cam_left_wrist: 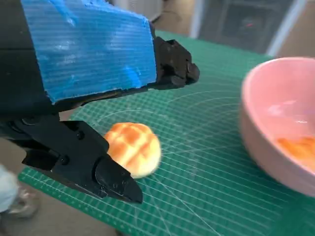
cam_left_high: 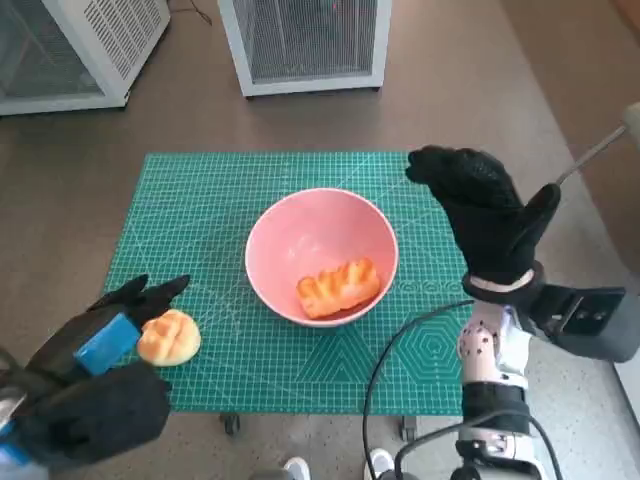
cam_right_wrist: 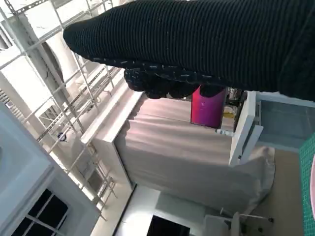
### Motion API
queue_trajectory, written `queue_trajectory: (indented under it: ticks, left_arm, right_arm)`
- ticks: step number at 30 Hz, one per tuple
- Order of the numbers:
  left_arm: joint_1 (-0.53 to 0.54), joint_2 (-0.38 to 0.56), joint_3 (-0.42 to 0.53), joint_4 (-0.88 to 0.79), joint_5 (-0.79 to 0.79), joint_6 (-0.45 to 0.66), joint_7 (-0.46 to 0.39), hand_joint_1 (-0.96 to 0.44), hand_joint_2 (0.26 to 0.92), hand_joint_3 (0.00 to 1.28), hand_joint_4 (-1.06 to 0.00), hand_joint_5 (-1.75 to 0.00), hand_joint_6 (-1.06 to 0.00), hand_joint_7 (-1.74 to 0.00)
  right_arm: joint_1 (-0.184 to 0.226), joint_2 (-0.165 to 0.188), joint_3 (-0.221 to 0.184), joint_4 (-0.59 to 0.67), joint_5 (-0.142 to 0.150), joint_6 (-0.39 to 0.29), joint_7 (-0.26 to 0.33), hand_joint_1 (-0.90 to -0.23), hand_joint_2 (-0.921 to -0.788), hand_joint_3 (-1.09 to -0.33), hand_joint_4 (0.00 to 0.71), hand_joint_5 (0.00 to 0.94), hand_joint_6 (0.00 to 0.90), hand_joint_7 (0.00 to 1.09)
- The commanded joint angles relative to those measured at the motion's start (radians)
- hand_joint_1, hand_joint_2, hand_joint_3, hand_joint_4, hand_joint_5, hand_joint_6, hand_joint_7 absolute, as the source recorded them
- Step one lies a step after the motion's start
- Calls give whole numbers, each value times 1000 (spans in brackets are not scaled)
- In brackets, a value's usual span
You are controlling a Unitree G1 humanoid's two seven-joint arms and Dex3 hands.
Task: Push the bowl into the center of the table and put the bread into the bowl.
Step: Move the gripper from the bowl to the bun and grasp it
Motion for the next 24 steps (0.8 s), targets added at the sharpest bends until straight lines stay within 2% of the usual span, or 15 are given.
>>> queue_trajectory:
  ticks: [1,13,24]
  left_arm:
    - [-40,0,-73,90,60,-2,33,-104,736,9,-105,-6,-286,-15]
    - [-106,-36,-195,311,154,-15,87,-74,744,8,-135,-8,-297,-9]
    - [-151,-69,-248,459,185,-9,97,56,792,27,-226,-24,-359,-25]
  right_arm:
    - [25,-10,1,1,-2,12,-2,-575,-921,-633,230,1,359,4]
    - [31,-12,4,-10,-6,12,-11,-572,-921,-640,231,1,359,4]
    - [45,-12,7,-27,-12,9,-21,-572,-921,-644,227,0,357,3]
